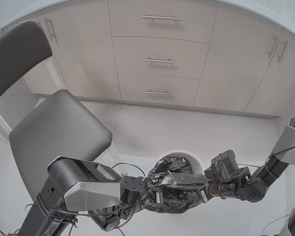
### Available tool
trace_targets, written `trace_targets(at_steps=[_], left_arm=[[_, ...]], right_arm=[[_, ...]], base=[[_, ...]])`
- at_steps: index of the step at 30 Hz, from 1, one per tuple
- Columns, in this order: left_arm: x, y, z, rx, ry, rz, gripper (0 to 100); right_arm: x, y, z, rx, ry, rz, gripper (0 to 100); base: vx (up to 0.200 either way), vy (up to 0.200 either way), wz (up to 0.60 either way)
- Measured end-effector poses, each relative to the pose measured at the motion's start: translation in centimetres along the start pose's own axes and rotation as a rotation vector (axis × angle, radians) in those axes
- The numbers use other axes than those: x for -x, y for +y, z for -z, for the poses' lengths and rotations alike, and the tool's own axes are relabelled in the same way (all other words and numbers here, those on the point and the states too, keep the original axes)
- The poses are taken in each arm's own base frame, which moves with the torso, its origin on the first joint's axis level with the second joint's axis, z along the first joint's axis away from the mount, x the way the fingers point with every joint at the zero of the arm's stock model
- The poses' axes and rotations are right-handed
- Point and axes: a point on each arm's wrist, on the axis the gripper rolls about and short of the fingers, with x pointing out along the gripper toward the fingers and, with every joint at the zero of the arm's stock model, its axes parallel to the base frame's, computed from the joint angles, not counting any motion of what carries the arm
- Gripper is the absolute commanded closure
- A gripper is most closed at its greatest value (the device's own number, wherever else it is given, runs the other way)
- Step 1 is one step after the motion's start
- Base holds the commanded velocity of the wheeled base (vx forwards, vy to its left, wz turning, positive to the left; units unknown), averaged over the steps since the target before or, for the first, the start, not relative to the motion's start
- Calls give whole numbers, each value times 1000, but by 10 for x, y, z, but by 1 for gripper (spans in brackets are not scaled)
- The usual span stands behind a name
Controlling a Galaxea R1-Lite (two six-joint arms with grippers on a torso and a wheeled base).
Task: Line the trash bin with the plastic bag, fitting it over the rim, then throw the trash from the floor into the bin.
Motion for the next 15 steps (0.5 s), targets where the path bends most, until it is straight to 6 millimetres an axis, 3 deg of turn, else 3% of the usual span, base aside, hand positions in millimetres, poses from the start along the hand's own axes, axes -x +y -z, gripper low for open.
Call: trace_targets(at_steps=[6, 15], left_arm=[[0, 0, 0, 0, 0, -1, 100], [0, 0, 0, 1, 0, -1, 100]], right_arm=[[-2, 5, 5, 17, 20, 30, 0], [-23, -2, 7, 1, 54, 71, 0]], base=[[0, 0, 0], [0, 0, 0]])
